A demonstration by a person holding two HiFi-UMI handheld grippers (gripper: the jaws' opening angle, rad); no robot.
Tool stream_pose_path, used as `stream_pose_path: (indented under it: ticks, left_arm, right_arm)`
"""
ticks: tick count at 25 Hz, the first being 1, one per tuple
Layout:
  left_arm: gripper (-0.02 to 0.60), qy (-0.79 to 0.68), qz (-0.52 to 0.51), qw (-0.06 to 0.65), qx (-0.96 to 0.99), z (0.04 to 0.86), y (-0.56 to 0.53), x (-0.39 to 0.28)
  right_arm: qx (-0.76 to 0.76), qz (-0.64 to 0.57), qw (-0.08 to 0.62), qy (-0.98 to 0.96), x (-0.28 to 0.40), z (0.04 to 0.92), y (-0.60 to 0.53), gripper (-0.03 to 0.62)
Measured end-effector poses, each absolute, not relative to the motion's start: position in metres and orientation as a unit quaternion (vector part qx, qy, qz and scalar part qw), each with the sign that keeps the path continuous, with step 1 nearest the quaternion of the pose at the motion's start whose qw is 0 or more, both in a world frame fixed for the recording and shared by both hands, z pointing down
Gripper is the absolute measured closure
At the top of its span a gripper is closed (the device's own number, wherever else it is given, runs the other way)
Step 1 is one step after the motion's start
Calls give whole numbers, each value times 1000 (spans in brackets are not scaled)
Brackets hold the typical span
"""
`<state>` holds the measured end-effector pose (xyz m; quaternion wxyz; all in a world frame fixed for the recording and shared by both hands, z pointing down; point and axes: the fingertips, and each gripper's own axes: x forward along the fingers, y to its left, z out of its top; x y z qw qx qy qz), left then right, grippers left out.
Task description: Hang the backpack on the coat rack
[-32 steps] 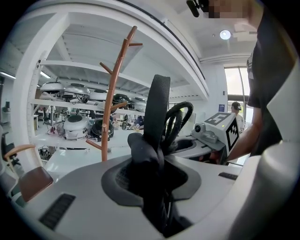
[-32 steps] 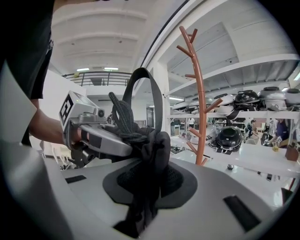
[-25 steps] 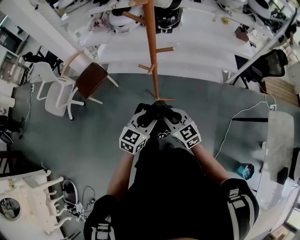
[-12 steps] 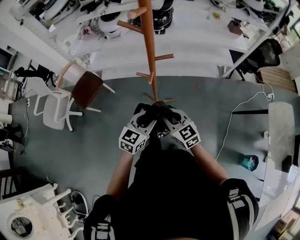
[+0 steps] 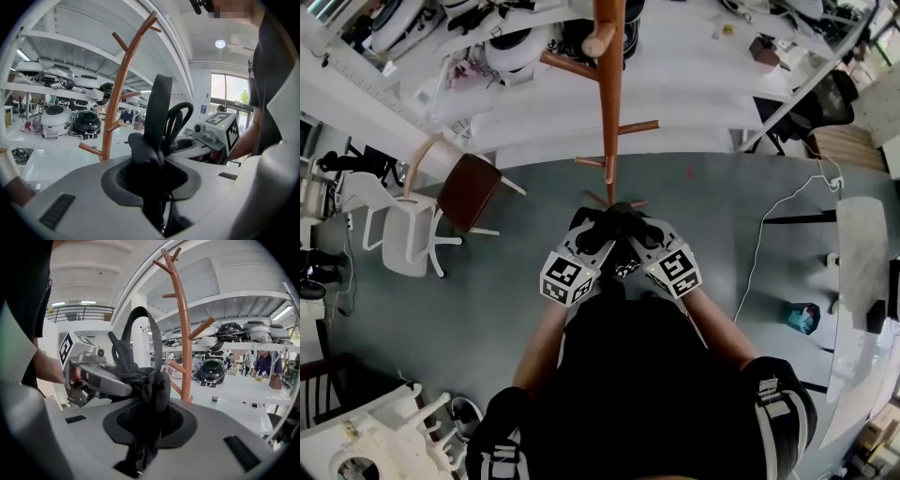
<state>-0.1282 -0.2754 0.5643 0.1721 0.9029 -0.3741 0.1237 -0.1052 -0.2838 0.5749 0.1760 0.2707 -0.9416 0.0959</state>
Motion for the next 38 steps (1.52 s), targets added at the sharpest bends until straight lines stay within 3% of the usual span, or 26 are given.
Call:
stream_pose_path:
  ticks: [17,38]
  left_arm:
    - [471,-302,151,149,930,570,-294,-131]
    - [471,-316,163,185,916,599,-305,-132]
  right_arm:
    - [337,92,168,-922,-105,583,-300,514]
    - [312,109,206,-921,-105,612,-310,514]
